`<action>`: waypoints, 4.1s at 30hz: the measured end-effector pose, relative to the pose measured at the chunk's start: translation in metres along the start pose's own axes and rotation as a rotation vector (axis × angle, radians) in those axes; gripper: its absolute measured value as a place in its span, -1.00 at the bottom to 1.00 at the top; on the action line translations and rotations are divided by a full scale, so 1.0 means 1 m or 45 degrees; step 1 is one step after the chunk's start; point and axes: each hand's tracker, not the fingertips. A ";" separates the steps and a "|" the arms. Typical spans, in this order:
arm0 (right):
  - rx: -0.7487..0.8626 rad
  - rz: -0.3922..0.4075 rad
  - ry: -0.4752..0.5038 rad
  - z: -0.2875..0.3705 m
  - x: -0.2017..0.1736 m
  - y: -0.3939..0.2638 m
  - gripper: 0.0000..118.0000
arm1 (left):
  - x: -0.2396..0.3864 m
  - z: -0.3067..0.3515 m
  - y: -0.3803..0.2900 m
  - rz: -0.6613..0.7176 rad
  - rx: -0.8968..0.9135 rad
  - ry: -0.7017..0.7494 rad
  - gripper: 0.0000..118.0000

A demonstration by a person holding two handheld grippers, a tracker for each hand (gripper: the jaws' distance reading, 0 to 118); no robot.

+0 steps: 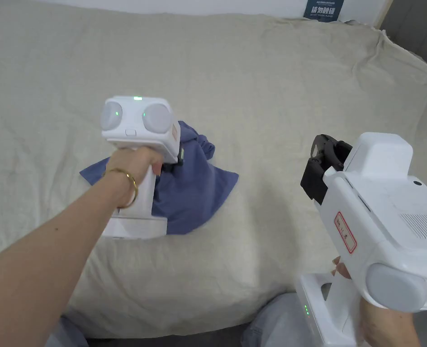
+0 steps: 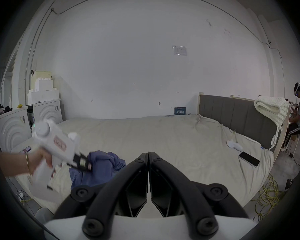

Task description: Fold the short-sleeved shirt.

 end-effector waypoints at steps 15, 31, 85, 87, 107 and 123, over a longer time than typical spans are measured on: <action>-0.027 -0.012 0.045 -0.008 -0.009 -0.005 -1.00 | -0.008 0.037 -0.009 0.084 0.228 -0.120 1.00; 0.018 0.016 0.071 -0.032 -0.028 0.005 -1.00 | -0.068 0.142 -0.064 0.054 0.945 0.205 0.98; 0.001 0.031 0.100 -0.020 -0.039 -0.017 -1.00 | -0.085 0.143 -0.139 0.080 1.021 0.279 -1.00; 0.001 0.031 0.101 -0.020 -0.038 -0.017 -1.00 | -0.084 0.143 -0.139 0.077 1.019 0.278 -1.00; -0.370 -0.008 0.155 -0.098 -0.034 0.007 0.41 | -0.087 0.137 -0.138 0.109 1.007 0.262 -1.00; -1.176 0.002 0.081 -0.271 -0.060 -0.028 0.52 | -0.100 0.122 -0.121 0.145 1.001 0.281 -1.00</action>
